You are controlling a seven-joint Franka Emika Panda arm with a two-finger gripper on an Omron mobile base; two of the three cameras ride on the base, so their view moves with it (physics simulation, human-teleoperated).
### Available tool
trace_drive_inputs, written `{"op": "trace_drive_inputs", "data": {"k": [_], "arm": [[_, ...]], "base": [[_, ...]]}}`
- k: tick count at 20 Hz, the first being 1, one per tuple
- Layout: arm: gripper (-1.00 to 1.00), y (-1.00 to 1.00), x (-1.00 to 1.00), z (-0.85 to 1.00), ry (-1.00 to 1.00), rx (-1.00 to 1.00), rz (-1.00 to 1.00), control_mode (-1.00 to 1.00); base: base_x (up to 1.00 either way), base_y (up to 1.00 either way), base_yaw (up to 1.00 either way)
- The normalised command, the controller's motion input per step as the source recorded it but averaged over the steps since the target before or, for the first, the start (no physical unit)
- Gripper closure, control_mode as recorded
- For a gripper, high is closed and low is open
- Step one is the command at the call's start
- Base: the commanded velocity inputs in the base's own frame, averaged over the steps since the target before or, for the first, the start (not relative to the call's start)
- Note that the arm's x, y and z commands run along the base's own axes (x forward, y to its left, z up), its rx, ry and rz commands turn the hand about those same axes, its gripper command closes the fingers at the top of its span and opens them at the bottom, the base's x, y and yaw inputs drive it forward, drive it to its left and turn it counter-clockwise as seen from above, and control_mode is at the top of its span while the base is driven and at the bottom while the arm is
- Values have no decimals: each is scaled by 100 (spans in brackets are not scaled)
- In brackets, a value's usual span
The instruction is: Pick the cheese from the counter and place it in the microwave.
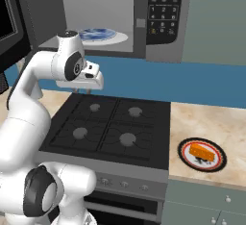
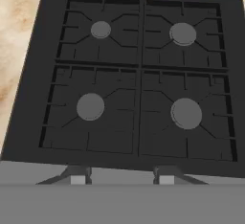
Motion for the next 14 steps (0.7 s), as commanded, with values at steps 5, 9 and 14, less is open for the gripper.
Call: {"op": "trace_drive_inputs", "data": {"k": [5,9,14], "arm": [[-100,-17,-29,-18,0,0,0,-100],[-100,-81,-43,-54,0,-1,0,-100],[-100,-100,-23,-47,1,0,5,-100]], "base": [[0,0,0],[0,0,0],[0,0,0]]}}
